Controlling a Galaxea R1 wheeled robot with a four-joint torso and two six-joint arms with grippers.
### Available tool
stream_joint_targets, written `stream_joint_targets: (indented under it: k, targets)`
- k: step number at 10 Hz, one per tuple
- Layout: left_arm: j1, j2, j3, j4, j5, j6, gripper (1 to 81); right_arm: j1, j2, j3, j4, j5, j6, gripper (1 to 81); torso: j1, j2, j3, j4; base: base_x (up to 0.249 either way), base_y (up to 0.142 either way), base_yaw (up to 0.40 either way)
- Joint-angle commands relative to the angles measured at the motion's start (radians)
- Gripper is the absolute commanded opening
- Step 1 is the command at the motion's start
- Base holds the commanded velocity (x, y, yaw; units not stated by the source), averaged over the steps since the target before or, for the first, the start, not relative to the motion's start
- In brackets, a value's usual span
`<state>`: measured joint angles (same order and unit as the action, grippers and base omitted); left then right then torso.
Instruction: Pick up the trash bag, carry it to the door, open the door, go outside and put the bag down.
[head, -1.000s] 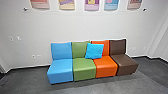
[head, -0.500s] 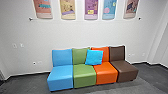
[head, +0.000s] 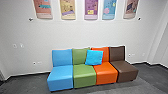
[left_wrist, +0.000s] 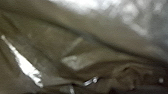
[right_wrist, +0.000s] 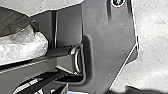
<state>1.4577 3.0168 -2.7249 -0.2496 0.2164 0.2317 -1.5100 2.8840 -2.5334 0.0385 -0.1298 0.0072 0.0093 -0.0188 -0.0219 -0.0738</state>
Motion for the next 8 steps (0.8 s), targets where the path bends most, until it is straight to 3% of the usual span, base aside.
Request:
stream_joint_targets:
  k: [1, 4, 8]
  targets:
    - [-0.052, -0.002, -0.003, 0.015, 0.078, 0.006, 1.0, 0.050, 0.000, -0.008, -0.003, -0.063, -0.004, 81.1, 0.000, 0.000, 0.000, 0.000, 0.000, 0.000, 0.000]
    - [-0.052, -0.005, -0.001, 0.024, 0.081, 0.006, 1.0, 0.049, -0.001, -0.010, -0.003, -0.063, -0.004, 81.1, 0.000, 0.000, 0.000, 0.000, 0.000, 0.000, 0.000]
    - [-0.052, -0.004, -0.001, 0.029, 0.084, 0.006, 1.0, 0.050, 0.002, -0.010, -0.003, -0.063, -0.004, 81.1, 0.000, 0.000, 0.000, 0.000, 0.000, 0.000, -0.145]
